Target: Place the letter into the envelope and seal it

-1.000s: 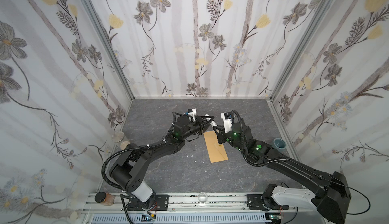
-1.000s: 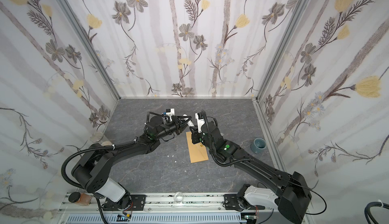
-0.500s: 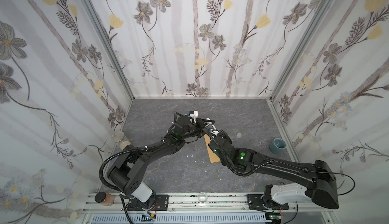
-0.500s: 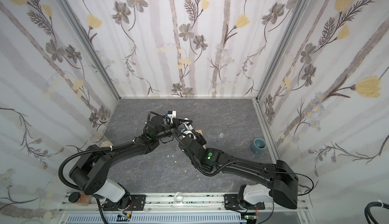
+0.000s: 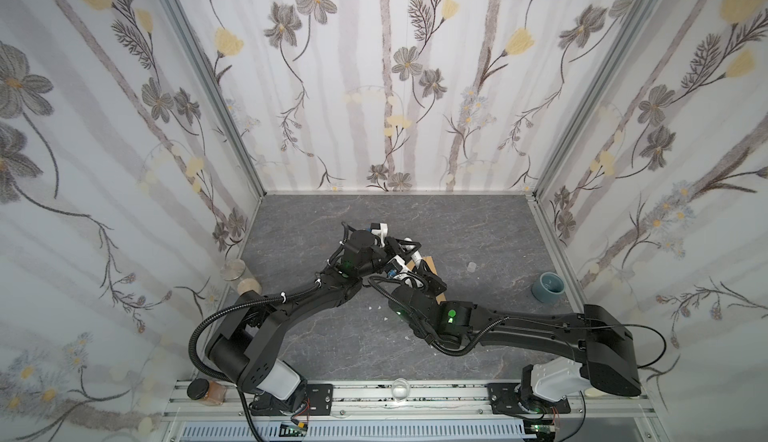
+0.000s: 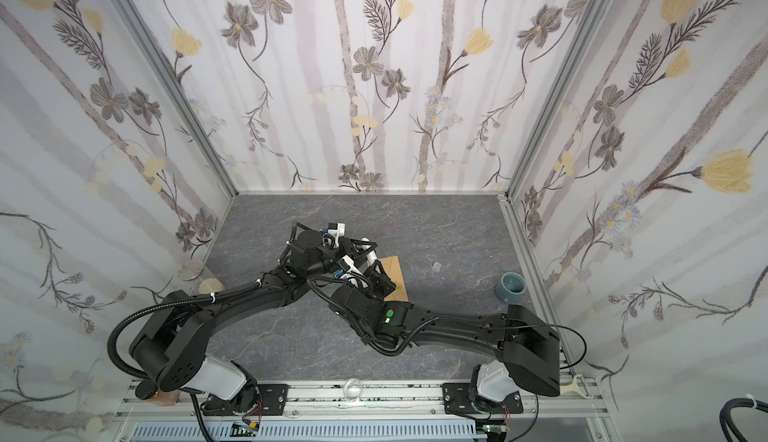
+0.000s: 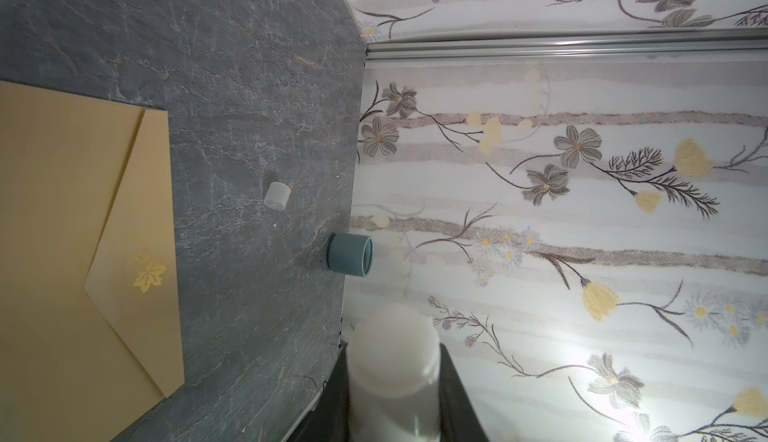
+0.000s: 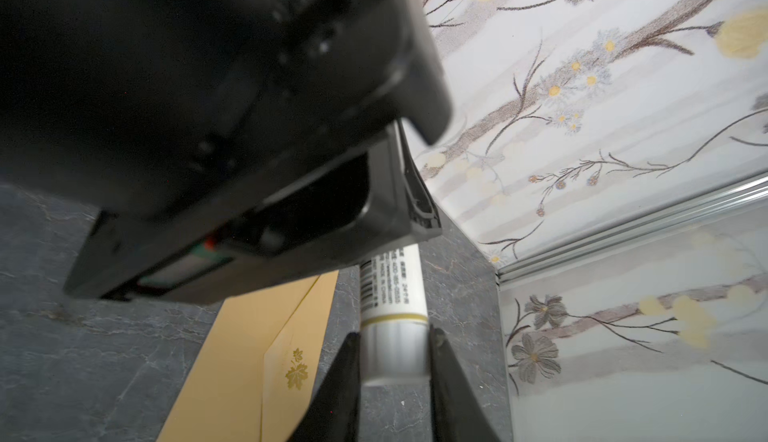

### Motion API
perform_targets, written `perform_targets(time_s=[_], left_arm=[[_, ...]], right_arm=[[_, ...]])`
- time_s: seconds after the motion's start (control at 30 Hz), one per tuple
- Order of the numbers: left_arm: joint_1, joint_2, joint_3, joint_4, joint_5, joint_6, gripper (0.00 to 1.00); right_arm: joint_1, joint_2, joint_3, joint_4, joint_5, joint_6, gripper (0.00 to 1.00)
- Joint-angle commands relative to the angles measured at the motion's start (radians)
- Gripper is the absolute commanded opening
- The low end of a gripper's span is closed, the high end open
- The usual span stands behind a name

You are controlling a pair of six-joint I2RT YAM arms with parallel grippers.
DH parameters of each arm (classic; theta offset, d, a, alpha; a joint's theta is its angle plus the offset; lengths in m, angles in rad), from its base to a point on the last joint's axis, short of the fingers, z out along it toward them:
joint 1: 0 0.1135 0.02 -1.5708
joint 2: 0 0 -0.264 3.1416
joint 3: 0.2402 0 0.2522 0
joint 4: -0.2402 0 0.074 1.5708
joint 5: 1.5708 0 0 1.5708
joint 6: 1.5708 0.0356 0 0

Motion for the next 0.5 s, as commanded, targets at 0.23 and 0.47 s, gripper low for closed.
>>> perform_targets(time_s=[0.23, 0.47], left_arm=[[0.006, -0.035, 0.002, 0.128, -0.195, 0.007, 0.00], [0.004, -0.047, -0.008, 0.154, -0.272, -0.001, 0.00]], right_arm=[[-0.205, -0.364, -0.148, 0.207, -0.820, 0.573, 0.52], [-0.419, -0.459, -0.347, 0.518, -1.114, 0.896, 0.57]])
